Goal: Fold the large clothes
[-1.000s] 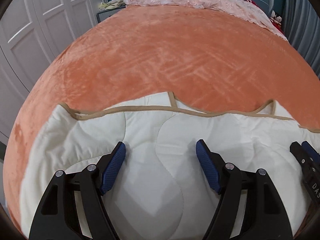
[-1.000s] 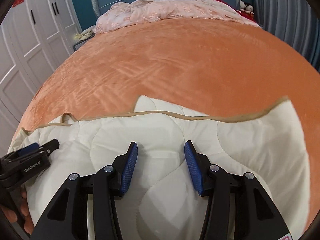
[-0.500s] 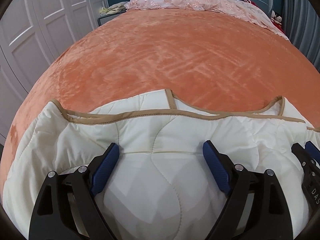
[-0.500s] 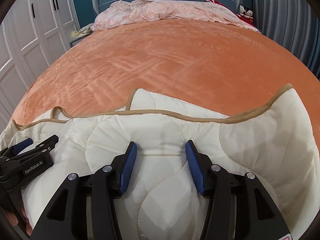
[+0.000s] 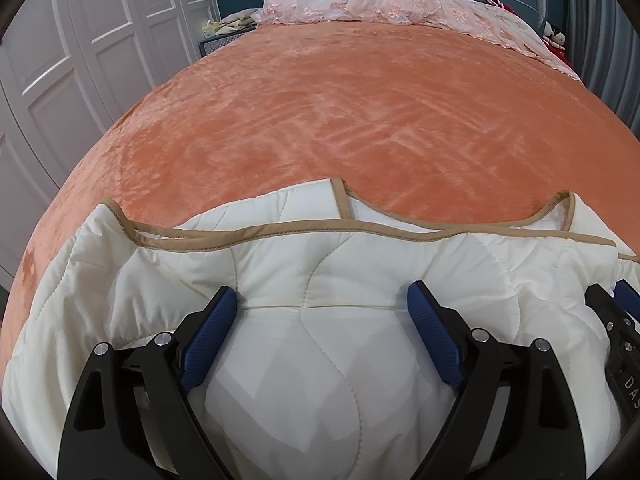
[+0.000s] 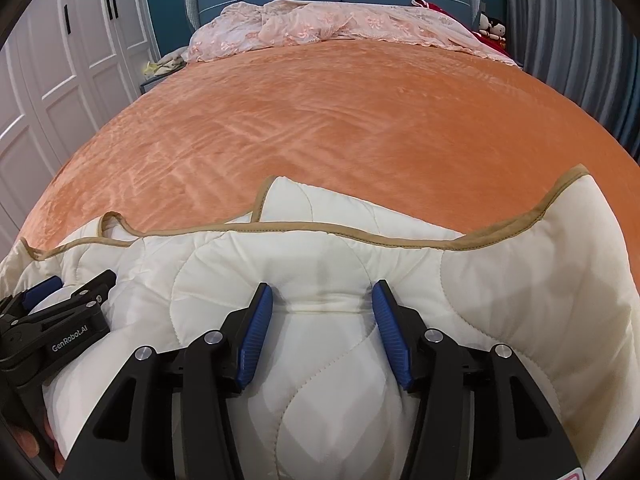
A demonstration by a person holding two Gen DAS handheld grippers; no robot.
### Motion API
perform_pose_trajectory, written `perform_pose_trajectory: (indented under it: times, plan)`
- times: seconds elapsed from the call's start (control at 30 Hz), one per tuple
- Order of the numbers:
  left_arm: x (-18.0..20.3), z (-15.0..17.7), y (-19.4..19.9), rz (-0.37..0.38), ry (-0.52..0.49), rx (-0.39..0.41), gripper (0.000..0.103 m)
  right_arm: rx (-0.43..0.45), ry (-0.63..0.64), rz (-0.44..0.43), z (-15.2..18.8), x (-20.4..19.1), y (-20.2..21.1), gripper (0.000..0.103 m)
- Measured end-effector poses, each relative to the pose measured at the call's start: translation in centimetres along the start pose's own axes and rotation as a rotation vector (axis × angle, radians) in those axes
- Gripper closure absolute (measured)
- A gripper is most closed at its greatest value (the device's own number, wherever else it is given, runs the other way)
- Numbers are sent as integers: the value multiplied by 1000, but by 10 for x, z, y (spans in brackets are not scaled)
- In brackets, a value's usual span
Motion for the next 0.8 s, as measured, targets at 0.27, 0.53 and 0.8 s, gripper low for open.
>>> perform_pose_trajectory:
  times: [0.27,0.53,0.8]
  plan:
    - [0,0,-1,2,2,-1,18,-15,-6,1,-2,0,-3,50]
    - [-58,17,64,115,132,-7,18,1,-115,-88,-6,-17,73,51]
    - [-136,89,108,93,287,-65,18,-100,-4,-169,52,-85,87,60]
Point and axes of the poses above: each gripper's, at about its wrist camera, not at the fingertips, and y roughly against the way its jaws point, x to its right, z to its underside, the point moved 10 cm from there along -y, roughly the way its jaws point, and after that the axes turned 13 degrees about -y, right-handed, at the moved point
